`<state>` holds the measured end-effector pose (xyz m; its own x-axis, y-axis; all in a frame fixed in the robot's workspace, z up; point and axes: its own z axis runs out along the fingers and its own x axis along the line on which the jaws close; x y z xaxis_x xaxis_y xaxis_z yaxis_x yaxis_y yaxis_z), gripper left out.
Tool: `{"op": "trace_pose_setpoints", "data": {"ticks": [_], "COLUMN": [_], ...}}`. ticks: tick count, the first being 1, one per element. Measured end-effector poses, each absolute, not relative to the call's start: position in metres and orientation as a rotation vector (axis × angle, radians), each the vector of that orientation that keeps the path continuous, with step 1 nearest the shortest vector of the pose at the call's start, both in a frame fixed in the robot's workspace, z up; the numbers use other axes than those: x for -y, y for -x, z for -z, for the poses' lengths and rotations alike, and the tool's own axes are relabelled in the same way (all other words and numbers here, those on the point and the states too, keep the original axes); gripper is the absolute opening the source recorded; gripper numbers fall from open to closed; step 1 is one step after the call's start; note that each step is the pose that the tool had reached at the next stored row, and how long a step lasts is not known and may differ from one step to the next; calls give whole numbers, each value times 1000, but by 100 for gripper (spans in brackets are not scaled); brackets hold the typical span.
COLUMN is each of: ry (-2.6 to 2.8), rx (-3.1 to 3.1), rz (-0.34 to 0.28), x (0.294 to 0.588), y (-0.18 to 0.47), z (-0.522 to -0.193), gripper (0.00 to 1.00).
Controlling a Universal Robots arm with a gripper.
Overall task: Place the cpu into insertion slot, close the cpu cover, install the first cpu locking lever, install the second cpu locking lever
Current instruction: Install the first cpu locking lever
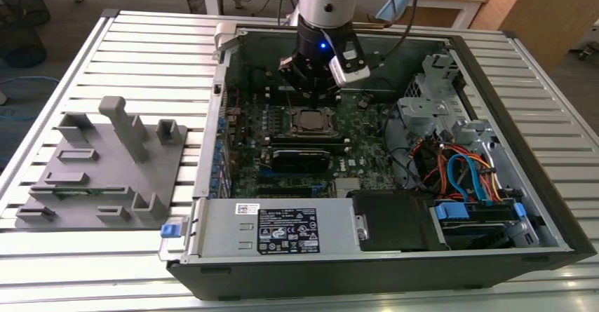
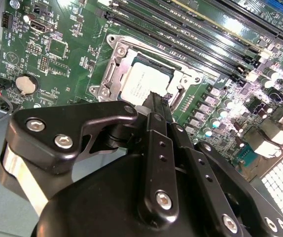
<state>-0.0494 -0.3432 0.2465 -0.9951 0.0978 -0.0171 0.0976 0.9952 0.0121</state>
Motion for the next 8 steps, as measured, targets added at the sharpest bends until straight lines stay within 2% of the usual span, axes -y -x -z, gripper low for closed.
{"op": "trace_pose_setpoints", "data": {"ticks": [8], "ry": [-60], "rx": [-3124], "rz": [-19], "x": [343], "y": [49], "z": [-246], "gripper": [10]}}
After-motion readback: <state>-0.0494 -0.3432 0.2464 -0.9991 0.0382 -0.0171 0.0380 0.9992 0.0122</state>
